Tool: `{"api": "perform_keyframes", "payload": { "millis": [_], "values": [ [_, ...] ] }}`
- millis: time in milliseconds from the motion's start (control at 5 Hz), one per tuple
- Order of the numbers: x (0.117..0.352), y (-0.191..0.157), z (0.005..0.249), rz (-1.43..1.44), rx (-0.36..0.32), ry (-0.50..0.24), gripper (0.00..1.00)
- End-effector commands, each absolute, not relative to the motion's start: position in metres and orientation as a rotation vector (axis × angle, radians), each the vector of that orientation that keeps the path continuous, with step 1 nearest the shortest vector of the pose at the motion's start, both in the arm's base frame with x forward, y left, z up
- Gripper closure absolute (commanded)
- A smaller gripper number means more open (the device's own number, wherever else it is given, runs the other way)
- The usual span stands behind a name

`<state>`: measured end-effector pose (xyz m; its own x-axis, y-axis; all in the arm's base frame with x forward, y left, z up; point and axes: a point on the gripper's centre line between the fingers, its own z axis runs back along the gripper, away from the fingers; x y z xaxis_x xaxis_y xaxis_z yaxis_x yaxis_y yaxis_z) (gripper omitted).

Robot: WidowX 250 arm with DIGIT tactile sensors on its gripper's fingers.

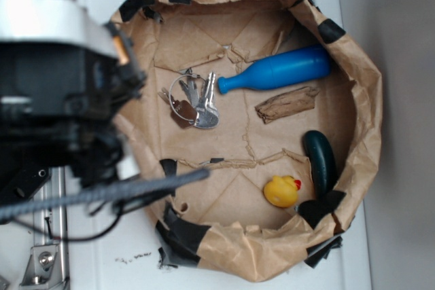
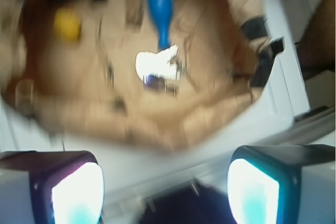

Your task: Grab the yellow duck.

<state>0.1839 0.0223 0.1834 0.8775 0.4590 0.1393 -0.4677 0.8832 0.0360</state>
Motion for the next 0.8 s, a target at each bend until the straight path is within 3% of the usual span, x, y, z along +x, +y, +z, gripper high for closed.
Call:
{"api": "perform_keyframes", "payload": {
  "millis": [0,200,400,600],
  "values": [
    [0.258,0.042,0.146,0.711,-0.109,-0.374,0.0],
    [0.281,0.032,0.108,0.671,-0.1,-0.321,0.0],
    [0.294,0.019,0.087,0.623,-0.106,-0.296,0.0],
    [0.307,-0.009,0.077,0.524,-0.157,-0.28,0.0]
  ]
}}
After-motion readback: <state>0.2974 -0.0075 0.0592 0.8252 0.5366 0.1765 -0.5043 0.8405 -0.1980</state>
